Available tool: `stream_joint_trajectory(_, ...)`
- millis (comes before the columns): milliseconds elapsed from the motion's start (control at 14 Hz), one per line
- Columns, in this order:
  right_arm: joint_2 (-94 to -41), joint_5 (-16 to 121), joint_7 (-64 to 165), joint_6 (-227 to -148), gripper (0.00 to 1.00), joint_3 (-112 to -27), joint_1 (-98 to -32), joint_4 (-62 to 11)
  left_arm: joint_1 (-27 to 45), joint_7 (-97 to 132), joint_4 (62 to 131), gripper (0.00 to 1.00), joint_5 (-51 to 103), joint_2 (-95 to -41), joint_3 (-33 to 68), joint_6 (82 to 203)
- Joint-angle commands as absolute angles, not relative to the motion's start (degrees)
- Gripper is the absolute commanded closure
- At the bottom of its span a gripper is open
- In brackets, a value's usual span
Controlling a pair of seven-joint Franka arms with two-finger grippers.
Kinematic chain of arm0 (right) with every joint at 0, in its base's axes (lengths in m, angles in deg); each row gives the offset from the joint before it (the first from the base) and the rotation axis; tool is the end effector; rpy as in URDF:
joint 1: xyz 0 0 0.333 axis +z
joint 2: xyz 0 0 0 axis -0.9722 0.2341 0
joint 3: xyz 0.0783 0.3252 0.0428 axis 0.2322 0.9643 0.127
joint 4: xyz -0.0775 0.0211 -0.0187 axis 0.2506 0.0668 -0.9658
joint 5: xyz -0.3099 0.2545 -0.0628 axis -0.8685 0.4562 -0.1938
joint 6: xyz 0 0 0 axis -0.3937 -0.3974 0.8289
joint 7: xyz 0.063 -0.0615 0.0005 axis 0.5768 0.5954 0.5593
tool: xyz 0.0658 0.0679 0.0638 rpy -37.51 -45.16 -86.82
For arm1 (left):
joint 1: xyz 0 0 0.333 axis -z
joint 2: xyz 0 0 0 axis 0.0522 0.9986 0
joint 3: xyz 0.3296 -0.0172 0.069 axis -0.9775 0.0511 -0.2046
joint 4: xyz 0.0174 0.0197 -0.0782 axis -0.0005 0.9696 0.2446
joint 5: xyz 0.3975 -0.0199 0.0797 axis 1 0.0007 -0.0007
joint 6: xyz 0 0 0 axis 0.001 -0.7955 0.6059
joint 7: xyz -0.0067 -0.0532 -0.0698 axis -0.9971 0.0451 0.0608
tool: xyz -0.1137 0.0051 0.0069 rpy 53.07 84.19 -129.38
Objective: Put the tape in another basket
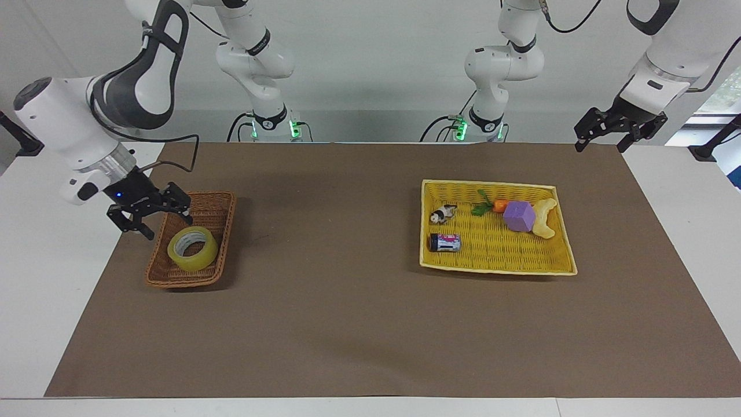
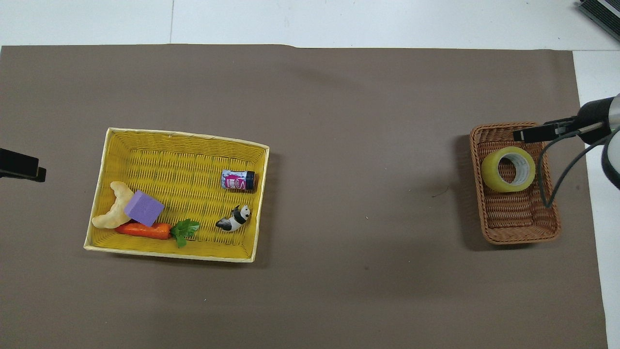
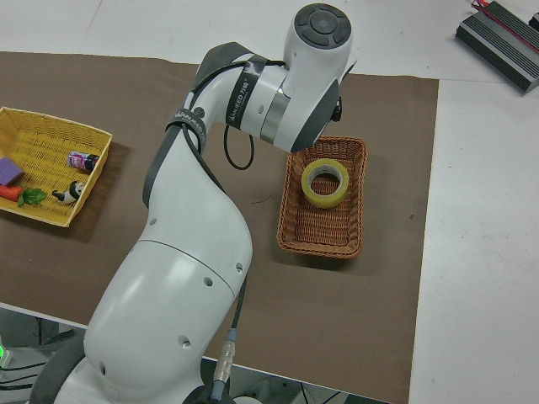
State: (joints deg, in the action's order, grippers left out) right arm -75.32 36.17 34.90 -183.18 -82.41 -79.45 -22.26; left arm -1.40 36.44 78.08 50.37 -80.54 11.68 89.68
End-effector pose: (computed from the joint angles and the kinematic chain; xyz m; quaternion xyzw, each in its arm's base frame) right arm 0.6243 -0.0741 0.5146 -0.9890 -0.0885 -0.0770 0.0901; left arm 0.5455 0.0097 0.6519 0.9994 -0.0225 -0.0223 0.0114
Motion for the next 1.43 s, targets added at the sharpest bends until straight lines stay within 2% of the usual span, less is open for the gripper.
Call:
stream_joint_trajectory(0,-79.00,31.64,44.26,-180.05,0.00,-82.45,-76.39,-23.85,-0.71,36.68,77.86,0.00,51.19,-80.83,11.13,88.88)
stream_joint_trajectory(429,-86.56,25.91,60.62,-167.84,0.00,-81.74,-73.74,-21.57,-0.71,36.68,77.86,0.00,51.19,-80.83,11.13,88.88)
stream_joint_trajectory(643,-86.93,25.47,62.13,-159.41,0.00,-81.74,-73.82,-14.91,-0.71,36.68,77.86,0.00,51.19,-80.83,11.13,88.88)
stream_joint_trajectory(857,-86.93,23.27,62.48,-155.17,0.00,-81.65,-73.83,-8.57,-0.71,36.68,77.86,0.00,51.10,-80.83,11.13,88.88)
stream_joint_trajectory(1000,-88.32,23.27,63.01,-154.28,0.00,-81.31,-73.74,-9.25,-0.71,36.68,77.86,0.00,51.19,-80.83,11.13,88.88)
stream_joint_trajectory(1143,-91.22,23.44,66.25,-154.98,0.00,-79.90,-73.74,-13.37,-0.71,36.68,77.86,0.00,51.19,-80.83,11.13,88.88)
stream_joint_trajectory(1357,-91.06,24.32,65.91,-153.93,0.00,-79.19,-74.35,-13.39,-0.71,36.68,77.86,0.00,51.19,-80.83,11.13,88.88)
